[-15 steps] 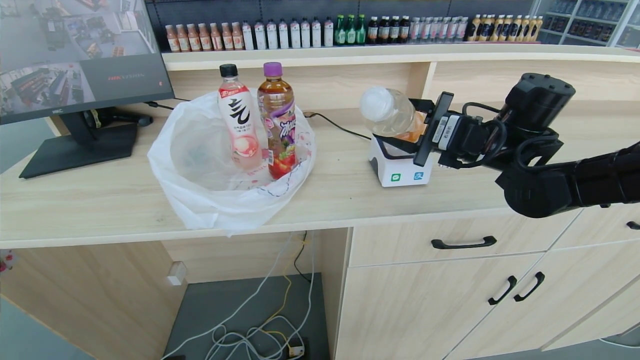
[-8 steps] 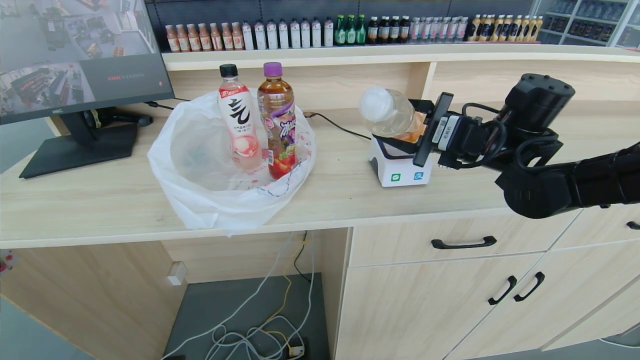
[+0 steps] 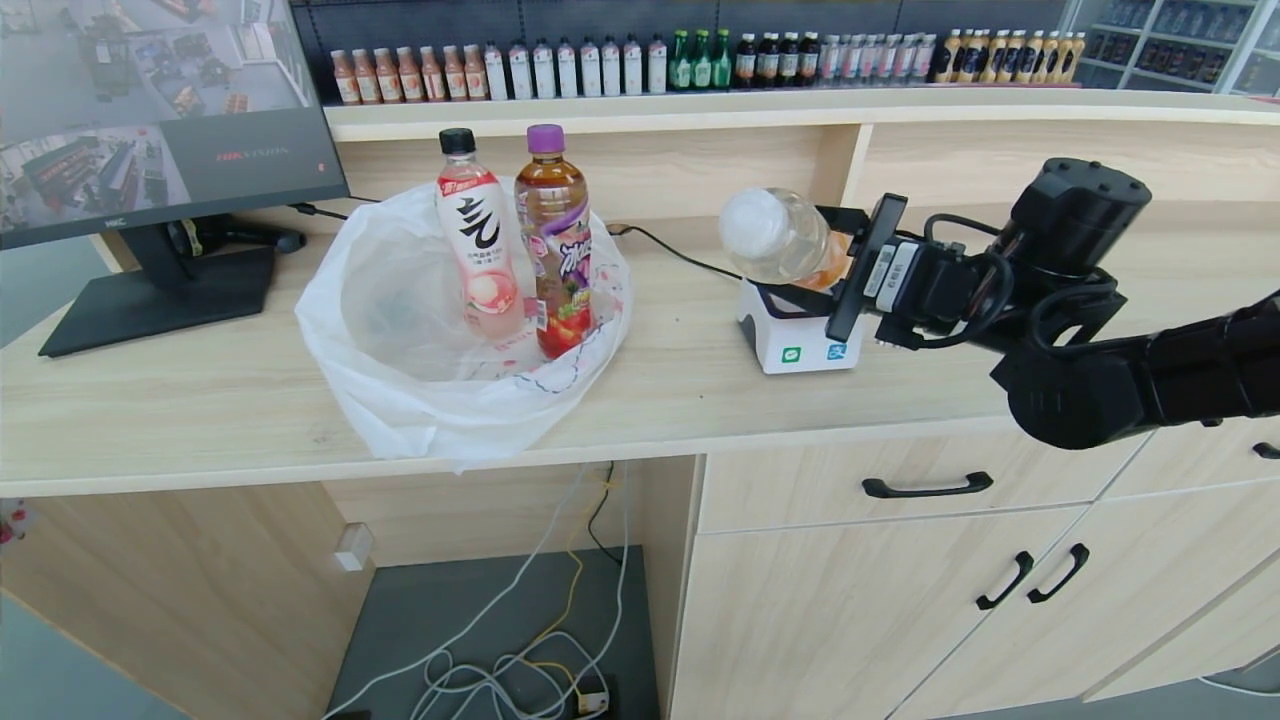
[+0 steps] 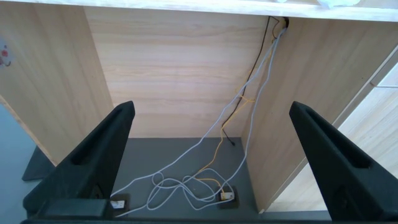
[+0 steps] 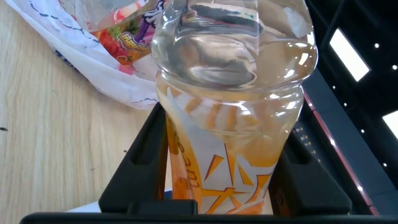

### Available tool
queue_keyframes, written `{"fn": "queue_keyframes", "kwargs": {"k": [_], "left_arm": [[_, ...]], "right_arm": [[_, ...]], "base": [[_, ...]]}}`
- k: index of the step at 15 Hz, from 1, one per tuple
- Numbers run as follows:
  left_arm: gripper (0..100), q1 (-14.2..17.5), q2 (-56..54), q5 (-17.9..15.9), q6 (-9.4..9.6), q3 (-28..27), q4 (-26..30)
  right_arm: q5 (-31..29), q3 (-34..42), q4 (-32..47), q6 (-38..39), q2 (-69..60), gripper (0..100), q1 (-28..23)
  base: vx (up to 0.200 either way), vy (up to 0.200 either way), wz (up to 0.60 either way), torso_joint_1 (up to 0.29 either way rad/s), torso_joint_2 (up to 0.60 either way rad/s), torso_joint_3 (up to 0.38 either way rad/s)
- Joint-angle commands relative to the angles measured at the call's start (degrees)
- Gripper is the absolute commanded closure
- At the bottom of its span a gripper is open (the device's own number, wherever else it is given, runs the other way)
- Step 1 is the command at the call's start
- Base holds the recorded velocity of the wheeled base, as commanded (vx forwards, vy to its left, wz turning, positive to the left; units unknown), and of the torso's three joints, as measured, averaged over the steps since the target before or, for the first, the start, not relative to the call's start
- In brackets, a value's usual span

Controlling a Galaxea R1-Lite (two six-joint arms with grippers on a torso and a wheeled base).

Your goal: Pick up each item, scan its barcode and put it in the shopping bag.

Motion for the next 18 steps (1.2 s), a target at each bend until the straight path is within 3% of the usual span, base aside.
{"fn": "queue_keyframes", "kwargs": {"k": [1, 10, 18], "left_arm": [[0, 0.0, 0.0, 0.0, 0.0, 0.0, 0.0], [0, 0.0, 0.0, 0.0, 0.0, 0.0, 0.0], [0, 0.0, 0.0, 0.0, 0.0, 0.0, 0.0]], "right_arm": [[0.0, 0.1, 0.0, 0.1, -0.1, 100, 0.0], [-0.3, 0.6, -0.9, 1.8, -0.7, 100, 1.3], [-5.9, 4.7, -5.1, 8.4, -5.6, 100, 3.6]], "base": [[0.0, 0.0, 0.0, 0.0, 0.0, 0.0], [0.0, 0.0, 0.0, 0.0, 0.0, 0.0], [0.0, 0.0, 0.0, 0.0, 0.0, 0.0]]}}
